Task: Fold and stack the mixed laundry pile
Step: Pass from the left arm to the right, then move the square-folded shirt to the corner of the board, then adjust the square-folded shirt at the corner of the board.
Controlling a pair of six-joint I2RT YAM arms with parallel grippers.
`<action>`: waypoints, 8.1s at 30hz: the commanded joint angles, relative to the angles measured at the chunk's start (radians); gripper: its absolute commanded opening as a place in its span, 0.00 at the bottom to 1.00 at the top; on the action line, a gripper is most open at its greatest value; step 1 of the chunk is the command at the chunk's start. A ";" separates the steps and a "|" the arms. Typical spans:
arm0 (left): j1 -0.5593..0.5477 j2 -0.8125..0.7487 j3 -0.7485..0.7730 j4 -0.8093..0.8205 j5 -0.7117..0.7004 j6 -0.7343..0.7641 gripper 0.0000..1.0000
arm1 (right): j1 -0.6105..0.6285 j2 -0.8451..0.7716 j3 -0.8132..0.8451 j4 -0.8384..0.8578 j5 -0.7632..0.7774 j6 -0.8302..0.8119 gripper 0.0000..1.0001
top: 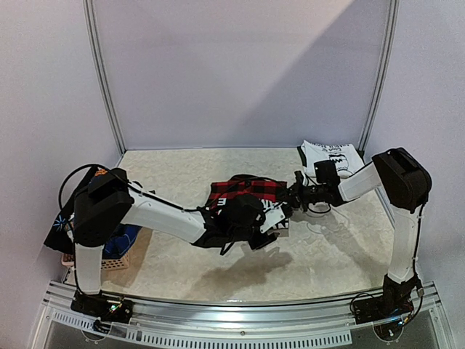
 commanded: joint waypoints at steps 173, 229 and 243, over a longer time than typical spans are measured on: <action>0.032 -0.230 -0.345 0.070 -0.117 -0.368 0.92 | -0.254 -0.028 0.480 -1.033 0.786 -0.772 0.67; 0.043 -0.262 -0.325 0.053 -0.117 -0.370 0.91 | -0.245 -0.070 0.592 -0.961 0.581 -0.713 0.68; 0.043 -0.269 -0.326 0.030 -0.122 -0.378 0.92 | -0.265 0.210 0.967 -0.952 0.695 -0.631 0.45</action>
